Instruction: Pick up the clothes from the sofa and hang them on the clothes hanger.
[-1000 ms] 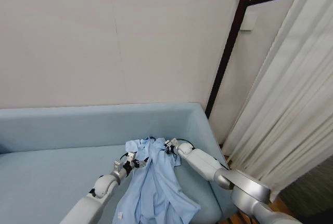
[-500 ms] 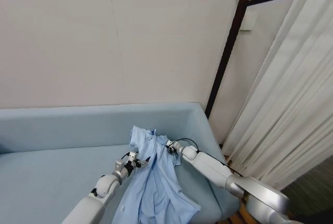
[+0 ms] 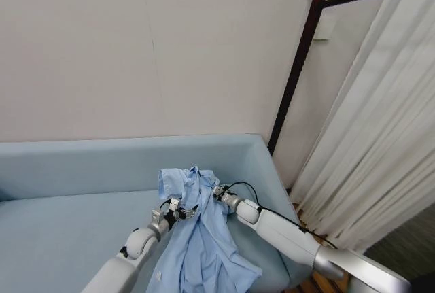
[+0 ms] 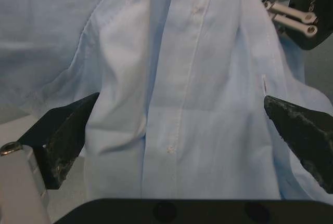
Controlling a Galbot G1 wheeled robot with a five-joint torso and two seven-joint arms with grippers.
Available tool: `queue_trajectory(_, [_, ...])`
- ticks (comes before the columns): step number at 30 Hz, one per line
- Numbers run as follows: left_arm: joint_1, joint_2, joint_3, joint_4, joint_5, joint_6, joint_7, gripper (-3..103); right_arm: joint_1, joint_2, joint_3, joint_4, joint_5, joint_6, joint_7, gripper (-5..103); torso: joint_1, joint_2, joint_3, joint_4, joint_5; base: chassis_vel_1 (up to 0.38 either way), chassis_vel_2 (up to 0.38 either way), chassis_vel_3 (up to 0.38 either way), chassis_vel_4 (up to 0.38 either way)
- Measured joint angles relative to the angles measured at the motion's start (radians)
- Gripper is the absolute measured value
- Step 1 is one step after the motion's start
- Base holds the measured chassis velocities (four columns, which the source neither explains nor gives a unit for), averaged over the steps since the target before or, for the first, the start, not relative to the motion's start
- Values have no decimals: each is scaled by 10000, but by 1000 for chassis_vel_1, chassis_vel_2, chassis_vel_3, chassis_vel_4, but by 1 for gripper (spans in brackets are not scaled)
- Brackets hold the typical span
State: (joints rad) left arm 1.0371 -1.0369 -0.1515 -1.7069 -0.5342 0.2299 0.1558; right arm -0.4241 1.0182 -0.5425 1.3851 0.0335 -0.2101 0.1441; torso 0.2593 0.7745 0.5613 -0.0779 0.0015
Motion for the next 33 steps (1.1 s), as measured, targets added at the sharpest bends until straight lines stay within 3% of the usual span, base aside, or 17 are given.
queue_trajectory(5, [286, 292, -160, -656, -172, 1, -135, 100, -345, -586, 607, 1222, -762, -321, 553, 5, 0, 0, -1, 1, 0, 0, 0, 0, 0])
queue_trajectory(13, [902, 842, -870, -1875, -781, 3, -540, 100, -975, -1241, 2045, 2561, -1631, -219, 1704, 5, 0, 0, -1, 0, 0, 0, 0, 0, 0])
queue_trajectory(20, [1542, 1617, -2112, -3177, -2481, 220, -1248, 100, -693, -2058, 2858, 3848, -1691, 69, 2208, 5, 0, 1, -1, 0, -2, 0, 0, 0, 0])
queue_trajectory(23, [1603, 2081, -3078, -3651, -3882, 517, -1629, 100, -186, -2548, 2883, 4428, -1938, 458, 2445, 5, -1, 1, -1, 4, -2, 0, 0, 0, 0])
queue_trajectory(24, [1603, 2081, -3078, -3651, -3882, 517, -1629, 100, -186, -2548, 2883, 4428, -1938, 458, 2445, 5, -1, 1, -1, 4, -2, 0, 0, 0, 0])
queue_trajectory(29, [619, 3174, -4155, -4335, -6951, 1063, -2521, 100, 453, -2727, 2684, 4212, -2922, 1899, 2954, 5, 0, 1, 0, -2, -4, 0, 0, 0, 0])
queue_trajectory(30, [619, 3174, -4155, -4335, -6951, 1063, -2521, 100, 453, -2727, 2684, 4212, -2922, 1899, 2954, 5, 0, 1, 0, -2, -4, 0, 0, 0, 0])
queue_trajectory(33, [-205, 4219, -4528, -5093, -9316, 1333, -3166, 100, 692, -2381, 2390, 3605, -3399, 2410, 3370, 5, 2, 0, 1, -3, 5, 0, 0, 0, 0])
